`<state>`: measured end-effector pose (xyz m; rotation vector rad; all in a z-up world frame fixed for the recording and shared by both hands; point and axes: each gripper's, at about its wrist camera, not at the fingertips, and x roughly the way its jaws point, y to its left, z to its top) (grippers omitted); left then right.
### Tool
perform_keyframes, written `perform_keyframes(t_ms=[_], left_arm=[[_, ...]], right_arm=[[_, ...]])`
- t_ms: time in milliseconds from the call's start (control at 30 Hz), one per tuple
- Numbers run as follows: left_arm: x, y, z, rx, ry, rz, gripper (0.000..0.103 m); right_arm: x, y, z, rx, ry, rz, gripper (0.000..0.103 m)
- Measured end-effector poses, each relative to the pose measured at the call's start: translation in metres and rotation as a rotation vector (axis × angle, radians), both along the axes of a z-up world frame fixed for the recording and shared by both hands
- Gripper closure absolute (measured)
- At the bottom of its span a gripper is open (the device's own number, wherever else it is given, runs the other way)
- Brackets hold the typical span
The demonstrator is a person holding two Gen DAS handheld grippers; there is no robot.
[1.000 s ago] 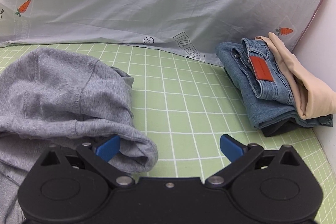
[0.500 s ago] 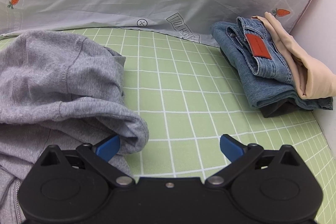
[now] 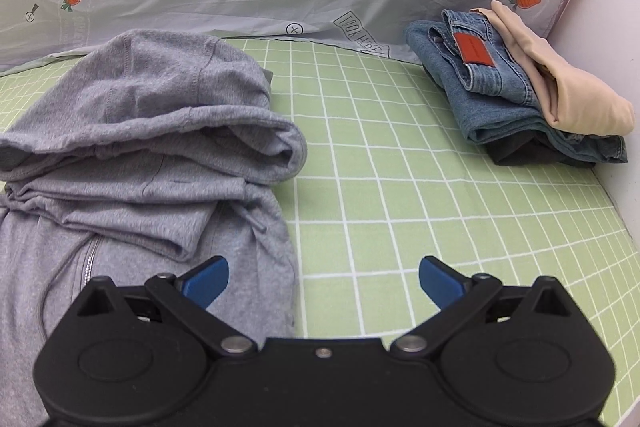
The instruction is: Fold clothes
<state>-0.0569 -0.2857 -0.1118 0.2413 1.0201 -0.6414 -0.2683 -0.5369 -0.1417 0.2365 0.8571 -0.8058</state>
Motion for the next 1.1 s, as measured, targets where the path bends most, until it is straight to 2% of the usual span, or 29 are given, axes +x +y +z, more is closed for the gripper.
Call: perform_keyframes(t_ms=[233,433,667,800,867,1000,1100], left_arm=[[-0.038,0.019,-0.014,0.056,0.034,-0.066,0.013],[-0.054,0.031,-0.023,0.067,0.068,-0.093,0.013],[-0.067,0.048,-0.03,0.078,0.1,-0.1,0.013],[-0.074,0.053,-0.034,0.085,0.128,-0.125,0.013],[-0.077,0.055,-0.035,0.082,0.138,-0.138,0.015],[-0.079,0.059,-0.037,0.065,0.182,-0.151,0.028],[-0.082,0.061,-0.037,0.057,0.187,-0.164,0.031]], right_arm=[[-0.029,0.026,-0.015,0.091,0.028,-0.006,0.0],[-0.055,0.047,-0.023,0.131,0.046,-0.027,0.0],[-0.072,0.062,-0.028,0.182,0.026,-0.034,0.001],[-0.077,0.068,-0.03,0.222,0.015,-0.037,0.007],[-0.079,0.071,-0.031,0.243,0.01,-0.039,0.01],[-0.086,0.072,-0.033,0.292,-0.019,-0.051,0.014],[-0.088,0.076,-0.031,0.293,-0.034,-0.036,0.021]])
